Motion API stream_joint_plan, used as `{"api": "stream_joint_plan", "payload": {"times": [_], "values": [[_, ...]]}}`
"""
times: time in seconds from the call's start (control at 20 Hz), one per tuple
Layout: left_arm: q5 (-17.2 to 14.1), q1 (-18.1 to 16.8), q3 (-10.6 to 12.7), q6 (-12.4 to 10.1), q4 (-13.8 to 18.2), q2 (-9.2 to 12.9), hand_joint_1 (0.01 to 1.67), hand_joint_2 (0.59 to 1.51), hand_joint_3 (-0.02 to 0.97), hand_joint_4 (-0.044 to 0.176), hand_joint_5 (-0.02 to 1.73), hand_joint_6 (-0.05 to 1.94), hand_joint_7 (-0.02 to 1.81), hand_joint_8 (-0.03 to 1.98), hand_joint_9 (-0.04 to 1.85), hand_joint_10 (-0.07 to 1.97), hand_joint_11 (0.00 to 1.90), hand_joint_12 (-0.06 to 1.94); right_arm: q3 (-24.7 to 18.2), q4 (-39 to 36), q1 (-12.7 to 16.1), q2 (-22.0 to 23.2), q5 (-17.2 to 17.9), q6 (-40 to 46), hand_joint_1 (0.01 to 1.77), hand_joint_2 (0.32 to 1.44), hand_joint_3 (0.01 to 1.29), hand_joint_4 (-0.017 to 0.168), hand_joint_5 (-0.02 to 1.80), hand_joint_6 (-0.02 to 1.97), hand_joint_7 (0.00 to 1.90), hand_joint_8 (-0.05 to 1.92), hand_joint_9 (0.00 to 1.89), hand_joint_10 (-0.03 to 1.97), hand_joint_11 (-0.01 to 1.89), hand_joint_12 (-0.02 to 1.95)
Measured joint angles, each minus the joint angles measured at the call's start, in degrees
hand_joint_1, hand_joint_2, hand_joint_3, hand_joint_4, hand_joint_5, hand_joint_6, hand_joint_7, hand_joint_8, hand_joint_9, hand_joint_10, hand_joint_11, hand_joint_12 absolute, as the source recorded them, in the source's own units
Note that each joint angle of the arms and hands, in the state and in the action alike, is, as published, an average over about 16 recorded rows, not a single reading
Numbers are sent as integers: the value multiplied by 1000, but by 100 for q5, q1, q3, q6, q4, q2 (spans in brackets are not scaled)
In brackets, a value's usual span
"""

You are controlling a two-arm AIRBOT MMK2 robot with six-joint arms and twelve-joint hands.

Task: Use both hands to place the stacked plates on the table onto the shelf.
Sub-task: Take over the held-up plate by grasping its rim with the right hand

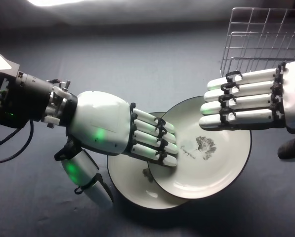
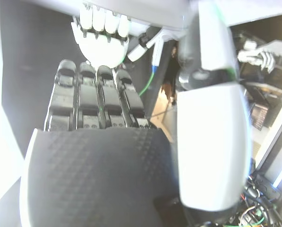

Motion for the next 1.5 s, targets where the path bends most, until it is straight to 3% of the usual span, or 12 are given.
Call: {"api": "stream_joint_plan", "payload": {"times": [0.2,0.4,0.9,1.5], "values": [[52,-60,6,-44,-65,-60,18,1084,19,4,0,0,-12,-18,9,-11,16,-20,9,10,-12,-66,-87,7,1232,1012,26,4,15,20,18,7,13,-1,19,115],[94,-119,6,-86,-94,-99,18,1087,18,3,2,6,-12,-16,11,-10,16,-20,12,26,-50,-152,-200,14,1358,1017,26,4,17,20,18,6,15,-1,19,316],[131,-189,11,-137,-101,-140,17,1086,18,-2,5,14,-12,-12,14,-7,17,-21,116,52,-191,-504,-499,32,1388,1059,26,2,19,20,22,6,29,-1,12,777],[130,-190,21,-143,-105,-140,18,1077,19,-2,9,13,-12,-12,15,-5,17,-20,593,67,-133,-1121,-713,35,1383,1077,26,1,16,20,23,6,48,4,12,791]]}}
